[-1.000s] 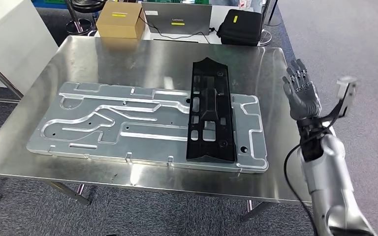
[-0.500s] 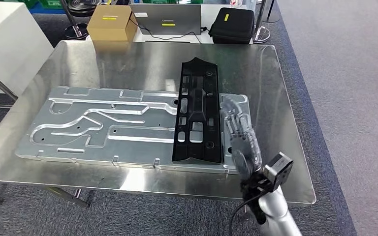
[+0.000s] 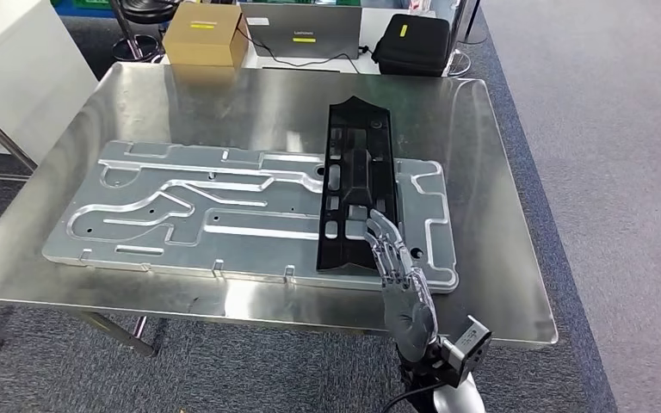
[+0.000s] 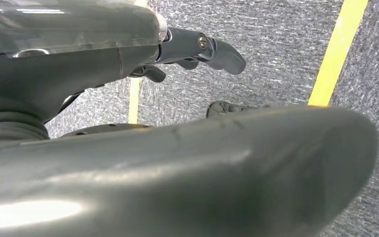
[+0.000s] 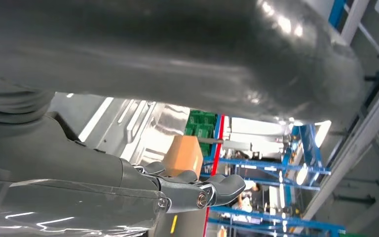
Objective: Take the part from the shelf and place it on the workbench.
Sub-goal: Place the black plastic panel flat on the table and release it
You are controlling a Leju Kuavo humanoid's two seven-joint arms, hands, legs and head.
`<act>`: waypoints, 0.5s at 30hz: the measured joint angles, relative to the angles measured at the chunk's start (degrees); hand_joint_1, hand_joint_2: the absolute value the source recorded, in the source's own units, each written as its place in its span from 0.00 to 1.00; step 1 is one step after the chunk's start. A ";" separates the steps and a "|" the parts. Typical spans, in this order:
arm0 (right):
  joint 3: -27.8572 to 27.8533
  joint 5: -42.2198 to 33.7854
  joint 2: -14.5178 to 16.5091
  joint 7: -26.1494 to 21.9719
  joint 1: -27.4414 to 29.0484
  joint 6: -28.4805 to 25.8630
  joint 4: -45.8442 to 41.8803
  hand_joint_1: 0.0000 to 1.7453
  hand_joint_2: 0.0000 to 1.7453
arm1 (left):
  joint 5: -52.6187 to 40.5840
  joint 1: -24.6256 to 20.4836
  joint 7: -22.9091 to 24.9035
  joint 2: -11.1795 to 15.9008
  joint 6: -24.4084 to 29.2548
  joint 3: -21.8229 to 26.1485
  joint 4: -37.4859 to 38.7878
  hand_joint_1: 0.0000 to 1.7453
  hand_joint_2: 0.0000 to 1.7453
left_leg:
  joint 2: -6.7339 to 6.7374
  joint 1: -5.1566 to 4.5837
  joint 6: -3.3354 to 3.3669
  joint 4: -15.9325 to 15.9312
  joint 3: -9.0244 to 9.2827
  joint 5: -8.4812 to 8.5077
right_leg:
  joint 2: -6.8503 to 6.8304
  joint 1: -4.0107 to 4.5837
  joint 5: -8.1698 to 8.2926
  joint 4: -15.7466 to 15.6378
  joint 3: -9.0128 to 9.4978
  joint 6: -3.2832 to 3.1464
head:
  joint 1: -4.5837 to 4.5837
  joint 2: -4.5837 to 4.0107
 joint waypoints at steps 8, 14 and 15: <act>-0.03 0.65 1.10 0.64 2.03 -1.36 -1.70 0.00 0.00 | -0.35 0.01 -0.37 0.40 -0.08 -0.01 0.00 0.00 0.00 | -0.07 0.26 -2.59 4.37 -2.75 -3.15 | -0.04 0.42 4.14 -6.36 1.24 -2.70 | -0.13 0.00; -0.16 0.67 1.72 1.11 2.47 -1.80 -1.87 0.00 0.00 | -0.59 -0.07 -0.48 0.72 -0.08 -0.02 0.00 0.00 0.00 | -0.05 0.34 -2.83 11.10 -0.01 -9.94 | -0.18 0.68 7.53 -6.11 -3.34 -2.84 | -0.22 0.00; -0.21 0.66 1.82 1.13 2.48 -1.79 -1.87 0.00 0.00 | -0.65 -0.17 -0.48 0.79 -0.07 -0.03 0.00 0.00 0.00 | -0.05 0.33 -2.65 6.71 3.39 -8.89 | -0.17 0.67 8.09 -6.05 -3.91 -2.68 | -0.22 0.00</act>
